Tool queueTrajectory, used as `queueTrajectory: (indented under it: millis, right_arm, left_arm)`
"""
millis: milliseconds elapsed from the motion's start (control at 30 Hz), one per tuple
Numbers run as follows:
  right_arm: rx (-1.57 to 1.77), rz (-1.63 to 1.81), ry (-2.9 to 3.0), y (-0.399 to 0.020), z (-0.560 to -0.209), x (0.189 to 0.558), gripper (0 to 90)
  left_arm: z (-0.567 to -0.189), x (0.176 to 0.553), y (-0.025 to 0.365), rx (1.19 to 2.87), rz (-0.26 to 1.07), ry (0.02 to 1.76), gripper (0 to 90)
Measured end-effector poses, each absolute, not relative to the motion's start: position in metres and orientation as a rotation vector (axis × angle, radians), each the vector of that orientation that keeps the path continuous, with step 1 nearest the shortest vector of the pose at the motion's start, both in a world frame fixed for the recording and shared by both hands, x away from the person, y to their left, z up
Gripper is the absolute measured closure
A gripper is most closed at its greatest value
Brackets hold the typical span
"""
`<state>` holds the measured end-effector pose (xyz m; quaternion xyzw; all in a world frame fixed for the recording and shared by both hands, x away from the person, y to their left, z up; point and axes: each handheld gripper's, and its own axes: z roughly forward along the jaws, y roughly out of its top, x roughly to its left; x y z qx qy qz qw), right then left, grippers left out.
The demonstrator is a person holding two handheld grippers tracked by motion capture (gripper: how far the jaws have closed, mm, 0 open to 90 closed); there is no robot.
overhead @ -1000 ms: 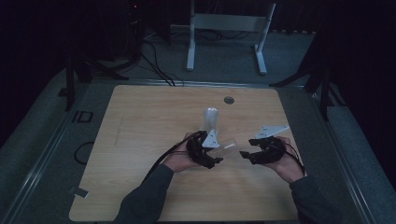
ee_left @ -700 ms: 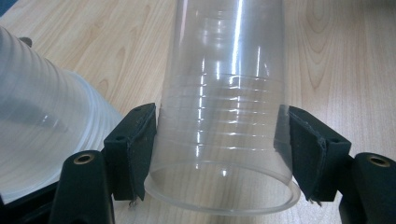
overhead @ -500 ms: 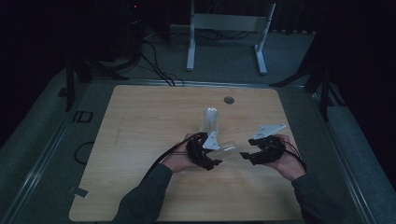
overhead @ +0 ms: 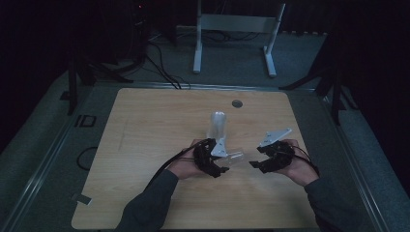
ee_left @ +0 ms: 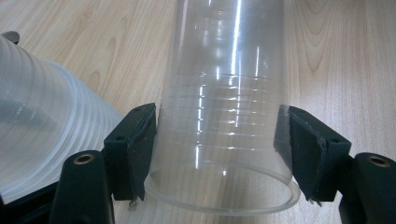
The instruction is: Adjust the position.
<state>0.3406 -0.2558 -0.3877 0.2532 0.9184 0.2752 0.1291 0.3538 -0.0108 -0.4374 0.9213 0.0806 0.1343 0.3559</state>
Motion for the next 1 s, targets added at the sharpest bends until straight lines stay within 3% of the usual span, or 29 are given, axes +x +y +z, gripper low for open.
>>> queueTrajectory:
  millis: [1000]
  right_arm:
    - [0.611, 0.663, 2.764, -0.240, -0.388, 0.345, 33.9]
  left_arm:
    - [-0.437, 0.349, -0.017, 2.454, 0.383, 0.138, 30.7]
